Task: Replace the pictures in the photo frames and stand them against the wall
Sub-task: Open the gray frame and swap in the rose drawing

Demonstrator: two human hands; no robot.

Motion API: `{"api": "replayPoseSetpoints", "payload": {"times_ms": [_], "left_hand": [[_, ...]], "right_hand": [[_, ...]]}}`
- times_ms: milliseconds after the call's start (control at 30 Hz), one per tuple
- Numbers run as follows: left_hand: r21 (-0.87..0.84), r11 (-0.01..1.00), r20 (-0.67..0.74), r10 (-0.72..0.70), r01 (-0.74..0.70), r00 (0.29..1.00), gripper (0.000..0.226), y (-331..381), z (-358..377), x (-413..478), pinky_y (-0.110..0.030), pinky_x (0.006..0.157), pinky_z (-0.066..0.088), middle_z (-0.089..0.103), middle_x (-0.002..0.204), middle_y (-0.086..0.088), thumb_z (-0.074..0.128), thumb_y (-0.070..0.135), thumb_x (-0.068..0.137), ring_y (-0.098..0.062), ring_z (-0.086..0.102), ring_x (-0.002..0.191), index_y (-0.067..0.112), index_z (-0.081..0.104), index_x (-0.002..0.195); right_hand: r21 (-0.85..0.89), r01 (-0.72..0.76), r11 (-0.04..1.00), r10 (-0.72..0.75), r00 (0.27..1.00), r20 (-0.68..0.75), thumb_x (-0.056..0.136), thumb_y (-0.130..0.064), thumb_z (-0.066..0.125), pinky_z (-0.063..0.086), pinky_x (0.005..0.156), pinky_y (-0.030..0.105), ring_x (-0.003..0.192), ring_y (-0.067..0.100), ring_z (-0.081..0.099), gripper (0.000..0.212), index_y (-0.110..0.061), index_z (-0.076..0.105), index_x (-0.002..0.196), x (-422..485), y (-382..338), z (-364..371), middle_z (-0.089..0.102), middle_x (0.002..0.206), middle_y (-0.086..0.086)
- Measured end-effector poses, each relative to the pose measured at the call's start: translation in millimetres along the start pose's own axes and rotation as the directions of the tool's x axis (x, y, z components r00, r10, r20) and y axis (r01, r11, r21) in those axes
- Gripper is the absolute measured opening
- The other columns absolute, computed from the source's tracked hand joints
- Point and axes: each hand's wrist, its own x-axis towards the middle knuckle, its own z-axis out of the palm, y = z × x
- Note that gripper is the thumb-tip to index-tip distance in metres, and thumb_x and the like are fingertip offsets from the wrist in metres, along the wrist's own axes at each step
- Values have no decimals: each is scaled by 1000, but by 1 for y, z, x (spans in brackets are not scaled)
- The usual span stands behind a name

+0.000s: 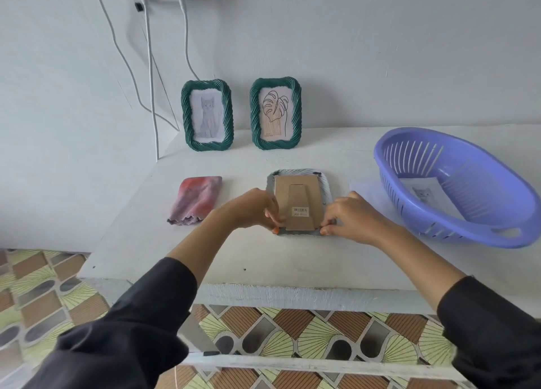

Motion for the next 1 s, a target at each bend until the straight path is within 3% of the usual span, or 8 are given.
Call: {"api": "replayPoseSetpoints", "payload": {"times_ms": [200, 400, 667, 800, 1000], "left_hand": [[152, 985, 4, 85, -84, 996, 28, 1, 0, -5, -21, 81, 41, 65, 116, 3, 68, 32, 83, -15, 62, 95, 15, 73, 104], [194, 972, -67, 151, -135, 986, 23, -1, 5, -4, -25, 76, 46, 69, 105, 3, 65, 32, 85, -18, 65, 87, 16, 76, 97], [86, 988, -159, 140, -128, 977, 15, -8, 9, -3, -21, 69, 40, 71, 97, 4, 69, 27, 81, -11, 58, 75, 16, 77, 88], [49, 992, -170, 120, -113, 978, 14, -10, 10, -1, -22, 70, 43, 71, 93, 5, 71, 25, 80, -7, 55, 72, 15, 77, 85], [-17, 996, -178, 86, -91, 980, 14, -14, 14, 2, -30, 77, 52, 71, 89, 4, 73, 24, 76, -8, 59, 72, 13, 77, 83]], "right_hand": [[-116, 88, 989, -93, 995, -35, 89, -31, 58, 24, 80, 24, 88, 13, 57, 20, -16, 72, 90, 2, -1, 4, 70, 91, -6], [-78, 82, 994, -90, 991, -99, 88, -26, 58, 19, 77, 21, 82, 16, 59, 20, -12, 70, 81, 4, 1, 9, 68, 79, -4], [39, 11, 999, -5, 986, -164, 86, -17, 58, 34, 87, 27, 75, 20, 59, 17, -8, 67, 75, 2, -1, 12, 70, 79, 1], [115, -29, 993, 48, 984, -172, 85, -17, 60, 29, 78, 20, 69, 16, 54, 13, -9, 67, 78, 2, -1, 15, 71, 80, 1], [282, -114, 953, 170, 968, -185, 81, -15, 64, 38, 65, 18, 72, 16, 61, 7, -10, 70, 81, -1, -1, 22, 70, 78, 3]]}}
